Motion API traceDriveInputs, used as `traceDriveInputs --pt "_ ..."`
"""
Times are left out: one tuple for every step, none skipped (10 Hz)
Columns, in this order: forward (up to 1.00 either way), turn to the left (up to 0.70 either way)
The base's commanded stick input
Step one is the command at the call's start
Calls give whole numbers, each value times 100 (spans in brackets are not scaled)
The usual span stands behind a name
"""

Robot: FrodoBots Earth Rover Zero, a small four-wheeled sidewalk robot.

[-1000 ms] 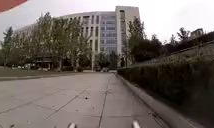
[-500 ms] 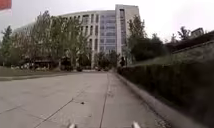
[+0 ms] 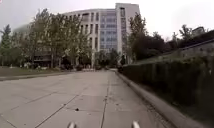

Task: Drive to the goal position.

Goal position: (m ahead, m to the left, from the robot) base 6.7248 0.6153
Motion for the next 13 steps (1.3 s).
traceDriveInputs --pt "70 0" --pt "70 0" --pt "70 0" --pt "70 0" --pt "70 0" --pt "70 0" --pt "70 0" --pt "70 0" --pt "70 0" --pt "70 0" --pt "70 0" --pt "70 0" --pt "70 0"
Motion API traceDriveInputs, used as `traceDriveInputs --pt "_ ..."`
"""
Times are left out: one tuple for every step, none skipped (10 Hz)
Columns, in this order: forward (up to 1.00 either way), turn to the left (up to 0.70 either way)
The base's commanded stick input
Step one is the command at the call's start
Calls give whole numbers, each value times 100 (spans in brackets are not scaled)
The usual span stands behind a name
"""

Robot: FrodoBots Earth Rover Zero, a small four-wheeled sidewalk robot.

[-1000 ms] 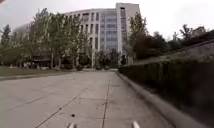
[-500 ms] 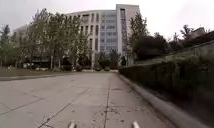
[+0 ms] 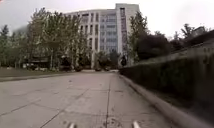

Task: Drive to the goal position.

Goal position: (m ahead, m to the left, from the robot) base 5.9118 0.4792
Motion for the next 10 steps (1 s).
traceDriveInputs --pt "70 0" --pt "70 0" --pt "70 0" --pt "70 0" --pt "70 0" --pt "70 0" --pt "70 0" --pt "70 0" --pt "70 0" --pt "70 0"
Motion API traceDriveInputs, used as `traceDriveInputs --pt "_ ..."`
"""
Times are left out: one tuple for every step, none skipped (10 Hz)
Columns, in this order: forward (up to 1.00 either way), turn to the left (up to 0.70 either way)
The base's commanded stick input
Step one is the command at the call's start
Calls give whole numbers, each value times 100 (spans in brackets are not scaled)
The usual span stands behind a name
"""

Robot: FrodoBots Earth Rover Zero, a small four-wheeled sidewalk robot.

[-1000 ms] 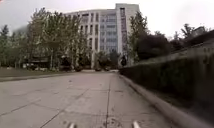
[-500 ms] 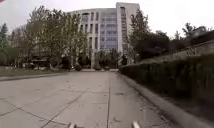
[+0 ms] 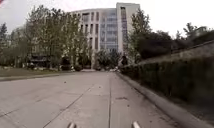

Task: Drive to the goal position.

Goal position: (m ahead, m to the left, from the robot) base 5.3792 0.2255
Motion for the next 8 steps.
traceDriveInputs --pt "70 0" --pt "70 0" --pt "70 0" --pt "70 0" --pt "70 0" --pt "70 0" --pt "70 0" --pt "70 0"
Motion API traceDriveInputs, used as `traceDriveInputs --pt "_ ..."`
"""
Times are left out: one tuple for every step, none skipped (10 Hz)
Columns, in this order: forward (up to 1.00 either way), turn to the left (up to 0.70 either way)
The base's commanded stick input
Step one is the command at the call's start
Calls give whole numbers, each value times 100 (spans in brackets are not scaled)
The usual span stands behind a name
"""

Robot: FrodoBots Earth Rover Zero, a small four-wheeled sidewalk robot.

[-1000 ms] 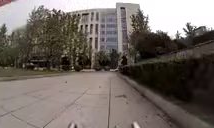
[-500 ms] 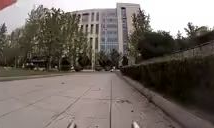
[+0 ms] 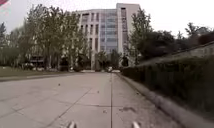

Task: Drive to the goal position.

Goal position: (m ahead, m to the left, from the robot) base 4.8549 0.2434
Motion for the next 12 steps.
traceDriveInputs --pt "70 0" --pt "70 0" --pt "70 0" --pt "70 0" --pt "70 0" --pt "70 0" --pt "70 0" --pt "70 0" --pt "70 0" --pt "70 0" --pt "70 -7" --pt "70 -14"
